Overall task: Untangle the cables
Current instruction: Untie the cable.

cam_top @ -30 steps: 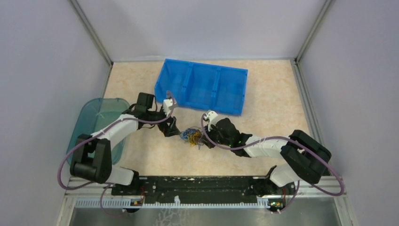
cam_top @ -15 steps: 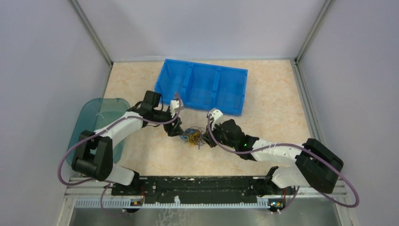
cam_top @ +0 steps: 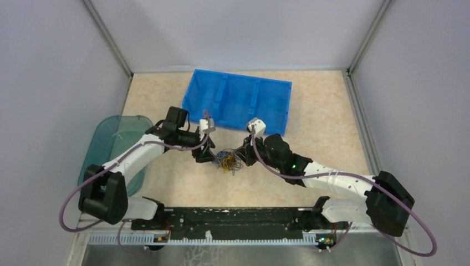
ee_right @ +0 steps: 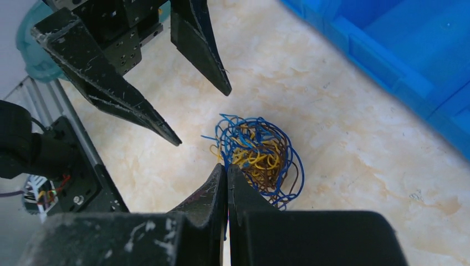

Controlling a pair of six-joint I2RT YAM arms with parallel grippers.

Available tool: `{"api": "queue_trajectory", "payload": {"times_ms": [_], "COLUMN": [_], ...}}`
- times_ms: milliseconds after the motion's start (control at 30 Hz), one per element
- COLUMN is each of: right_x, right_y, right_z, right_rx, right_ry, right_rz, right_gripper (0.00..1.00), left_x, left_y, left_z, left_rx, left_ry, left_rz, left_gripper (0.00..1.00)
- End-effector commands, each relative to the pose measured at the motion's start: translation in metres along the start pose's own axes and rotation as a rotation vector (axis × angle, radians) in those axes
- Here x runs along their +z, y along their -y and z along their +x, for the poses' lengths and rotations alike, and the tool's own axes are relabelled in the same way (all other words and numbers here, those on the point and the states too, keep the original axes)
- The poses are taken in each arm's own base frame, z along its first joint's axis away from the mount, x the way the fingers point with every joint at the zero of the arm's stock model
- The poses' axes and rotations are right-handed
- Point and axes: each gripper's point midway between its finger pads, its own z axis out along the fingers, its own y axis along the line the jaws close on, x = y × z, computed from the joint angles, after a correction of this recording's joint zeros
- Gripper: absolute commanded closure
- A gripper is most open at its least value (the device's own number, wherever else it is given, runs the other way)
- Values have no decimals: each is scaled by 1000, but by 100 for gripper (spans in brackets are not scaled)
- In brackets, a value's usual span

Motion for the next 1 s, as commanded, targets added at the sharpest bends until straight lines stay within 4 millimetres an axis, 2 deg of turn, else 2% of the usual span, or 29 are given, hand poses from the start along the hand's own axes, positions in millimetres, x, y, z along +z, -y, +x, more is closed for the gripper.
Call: {"api": "queue_trajectory", "payload": {"times_ms": [0, 200, 367, 533, 667, 833, 900, 967], "right_x": [-9, -12, -17, -27, -35, -47, -51, -53], "right_y": [-36, -72, -94, -107, -114, -122, -125, -127], "right_z": [-70, -116, -146, -173, -187, -204, -206, -207], "right_rx": [14, 54, 104, 144, 171, 188, 195, 200], "right_ry": [143, 219, 278, 333, 354, 398, 408, 411], "right_rz": [-110, -248, -336, -384, -406, -446, -458, -471], "right_gripper": [100, 100, 100, 100, 100, 100, 100, 100], "left_x": [-18, -36, -43, -51, -67, -81, -84, -84], "left_y": [25, 46, 41, 57, 66, 74, 82, 83], "left_z": [-44, -74, -106, -126, -143, -150, -151, -151], "left_rx": [98, 109, 43, -34, -69, 39, 84, 87], "left_ry": [88, 127, 207, 263, 275, 358, 412, 440], "left_rz": [79, 124, 76, 138, 120, 35, 39, 25], "left_gripper": [25, 18, 24, 25, 23, 20, 20, 20]}}
